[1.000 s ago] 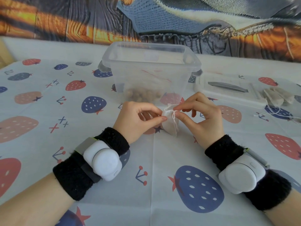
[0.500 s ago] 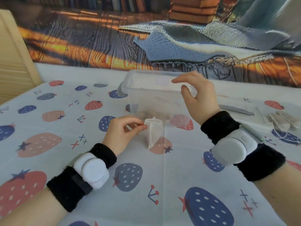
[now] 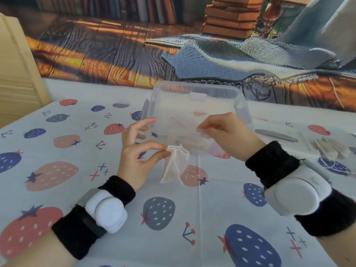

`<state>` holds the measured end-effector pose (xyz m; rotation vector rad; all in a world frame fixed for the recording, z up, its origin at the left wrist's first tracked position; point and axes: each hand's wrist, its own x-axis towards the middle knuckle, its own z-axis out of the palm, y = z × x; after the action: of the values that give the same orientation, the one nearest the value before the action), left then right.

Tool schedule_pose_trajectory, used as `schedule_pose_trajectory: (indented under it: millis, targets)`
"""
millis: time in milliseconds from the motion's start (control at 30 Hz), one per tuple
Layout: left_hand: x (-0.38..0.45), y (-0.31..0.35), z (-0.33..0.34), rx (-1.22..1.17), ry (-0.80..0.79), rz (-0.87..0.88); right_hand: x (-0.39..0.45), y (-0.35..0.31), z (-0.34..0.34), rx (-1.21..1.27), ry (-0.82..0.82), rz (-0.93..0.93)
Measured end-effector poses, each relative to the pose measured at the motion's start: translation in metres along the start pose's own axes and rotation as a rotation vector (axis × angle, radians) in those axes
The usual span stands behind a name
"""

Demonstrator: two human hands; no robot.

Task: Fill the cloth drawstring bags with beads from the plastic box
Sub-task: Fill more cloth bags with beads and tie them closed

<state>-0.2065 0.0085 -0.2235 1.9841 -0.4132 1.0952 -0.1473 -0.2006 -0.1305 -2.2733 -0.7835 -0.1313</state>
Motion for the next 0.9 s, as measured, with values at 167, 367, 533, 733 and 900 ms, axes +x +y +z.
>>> schedule_pose_trajectory:
  millis: [167,367,533,733,900]
  targets:
    - [0.001,0.002,-0.003,0.005,0.015,0.012,0.007,0.000,-0.003,-0.052,-0.070,0.079]
    - [-0.003,0.006,-0.005,-0.056,-0.005,-0.004,0.029,-0.005,0.012,-0.083,-0.365,0.128]
    - [-0.003,0.005,-0.006,-0.073,-0.003,0.014,0.040,-0.009,0.026,-0.247,-0.461,0.122]
    - [-0.003,0.006,-0.007,-0.088,0.012,0.001,0.039,-0.006,0.030,-0.335,-0.426,0.109]
    - [-0.003,0.006,-0.007,-0.092,0.010,-0.005,0.042,-0.002,0.033,-0.326,-0.390,0.055]
